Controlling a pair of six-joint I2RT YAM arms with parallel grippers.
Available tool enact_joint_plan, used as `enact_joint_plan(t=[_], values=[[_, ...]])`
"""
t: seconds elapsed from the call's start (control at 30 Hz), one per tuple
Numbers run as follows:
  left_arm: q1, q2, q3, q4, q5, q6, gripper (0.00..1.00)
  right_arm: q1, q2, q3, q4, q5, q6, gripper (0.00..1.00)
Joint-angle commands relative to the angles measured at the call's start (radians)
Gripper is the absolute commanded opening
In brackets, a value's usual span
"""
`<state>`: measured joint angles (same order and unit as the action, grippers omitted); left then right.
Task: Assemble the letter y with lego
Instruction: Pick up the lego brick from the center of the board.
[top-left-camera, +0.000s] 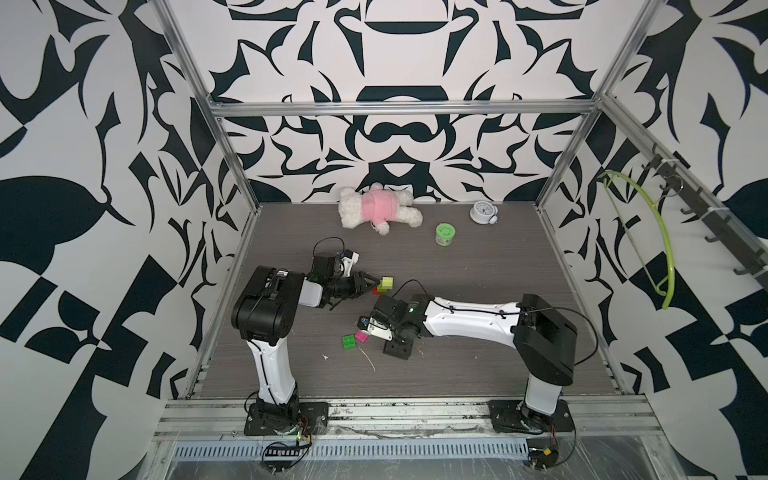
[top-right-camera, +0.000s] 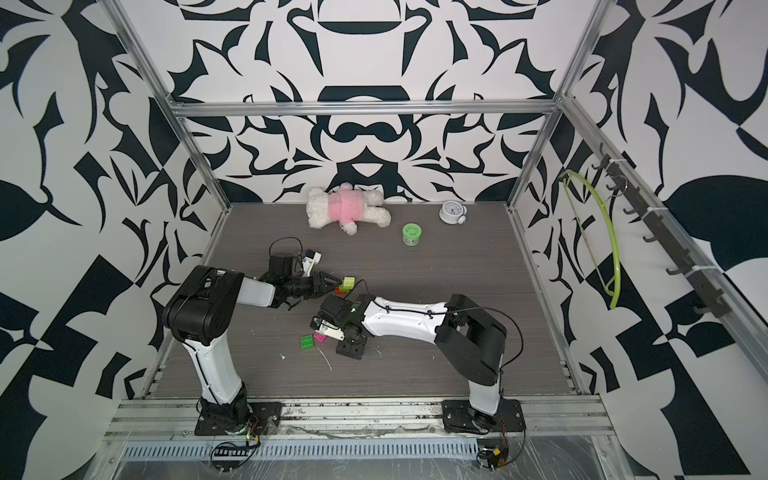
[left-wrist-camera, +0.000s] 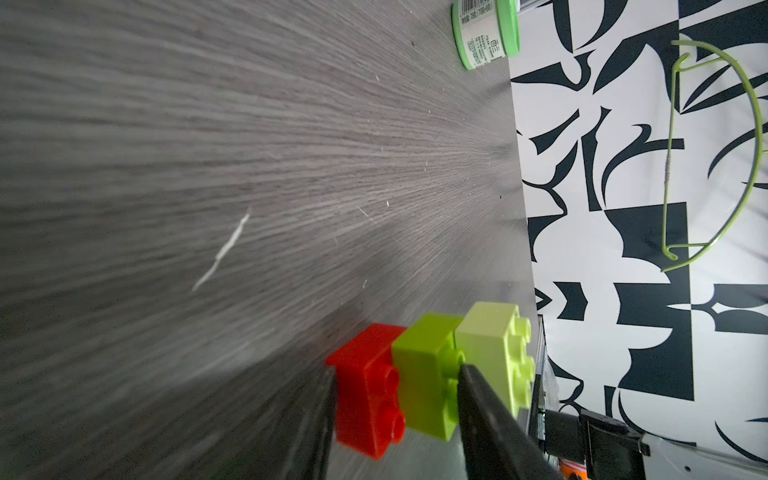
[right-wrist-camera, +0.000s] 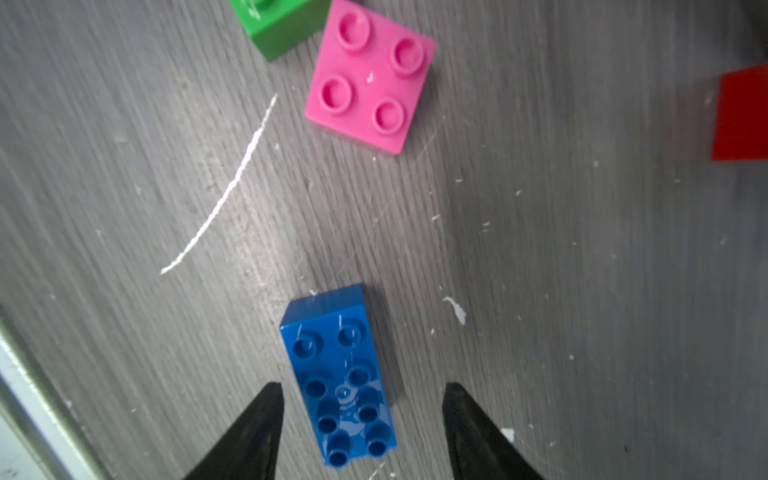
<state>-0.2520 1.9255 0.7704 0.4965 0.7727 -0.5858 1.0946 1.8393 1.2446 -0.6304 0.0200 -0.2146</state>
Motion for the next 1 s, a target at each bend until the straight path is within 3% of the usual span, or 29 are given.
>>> enact_joint_plan(t=[0.0,0.27,0.47,0.6,0.97], values=[[0.000,0.071,-0.057,-0.232,-0.153,0.021,0.50,0.003,0.000,0.037,0.007,-0.022,-0.018,0.63],[0.000,0.073,-0.055,-0.231,-0.151,0.021,0.50,0.002,0.040,0.047,0.009,-0.023,-0.048,0.56],[0.000,0.075,-0.055,-0.236,-0.151,0.021,0.51,-0.014,0.040,0.041,0.005,-0.048,-0.079,0.39],[0.000,0.076,-0.054,-0.237,-0.152,0.021,0.51,-0.042,0.015,0.044,-0.021,-0.058,-0.121,0.35],[0.000,0.074,-0.053,-0.240,-0.151,0.023,0.51,-0.290,-0.162,-0.093,-0.071,-0.112,-0.333,0.34]])
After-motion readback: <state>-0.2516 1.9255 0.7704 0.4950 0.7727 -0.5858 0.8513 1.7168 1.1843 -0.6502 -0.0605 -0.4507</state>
